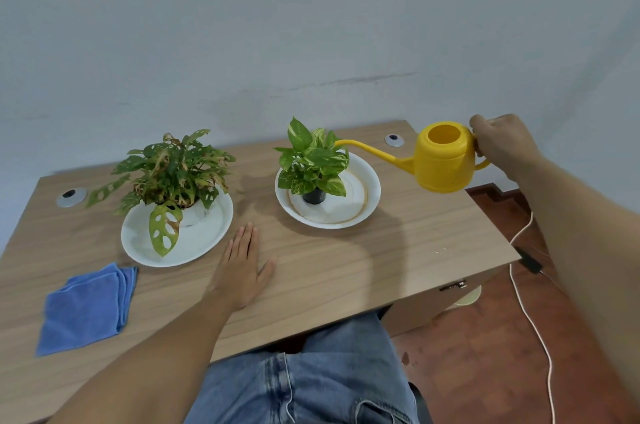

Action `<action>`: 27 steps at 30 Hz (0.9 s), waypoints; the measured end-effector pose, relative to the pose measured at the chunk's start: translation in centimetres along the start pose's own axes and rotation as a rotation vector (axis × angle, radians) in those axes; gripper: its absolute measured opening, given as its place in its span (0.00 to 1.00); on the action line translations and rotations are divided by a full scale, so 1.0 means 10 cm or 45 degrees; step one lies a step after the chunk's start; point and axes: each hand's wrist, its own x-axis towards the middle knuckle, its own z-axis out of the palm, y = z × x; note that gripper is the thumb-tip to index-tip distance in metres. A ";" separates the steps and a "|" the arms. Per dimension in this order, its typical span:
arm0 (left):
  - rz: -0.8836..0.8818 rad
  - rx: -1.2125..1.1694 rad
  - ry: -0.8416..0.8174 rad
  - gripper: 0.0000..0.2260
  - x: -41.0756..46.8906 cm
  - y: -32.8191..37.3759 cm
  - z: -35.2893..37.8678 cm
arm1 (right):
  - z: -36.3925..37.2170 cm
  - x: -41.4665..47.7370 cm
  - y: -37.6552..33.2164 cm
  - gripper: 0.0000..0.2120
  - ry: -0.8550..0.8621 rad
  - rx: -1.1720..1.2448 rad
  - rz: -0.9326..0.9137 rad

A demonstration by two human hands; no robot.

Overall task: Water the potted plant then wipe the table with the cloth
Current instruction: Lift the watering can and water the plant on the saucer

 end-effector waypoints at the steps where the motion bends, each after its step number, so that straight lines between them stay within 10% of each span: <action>1: 0.000 -0.005 0.004 0.43 0.00 0.00 0.00 | -0.02 0.00 0.02 0.26 0.009 -0.001 0.004; 27: 0.107 -0.121 0.005 0.39 -0.12 -0.15 -0.14 | 0.20 -0.05 -0.25 0.20 0.015 0.159 -0.003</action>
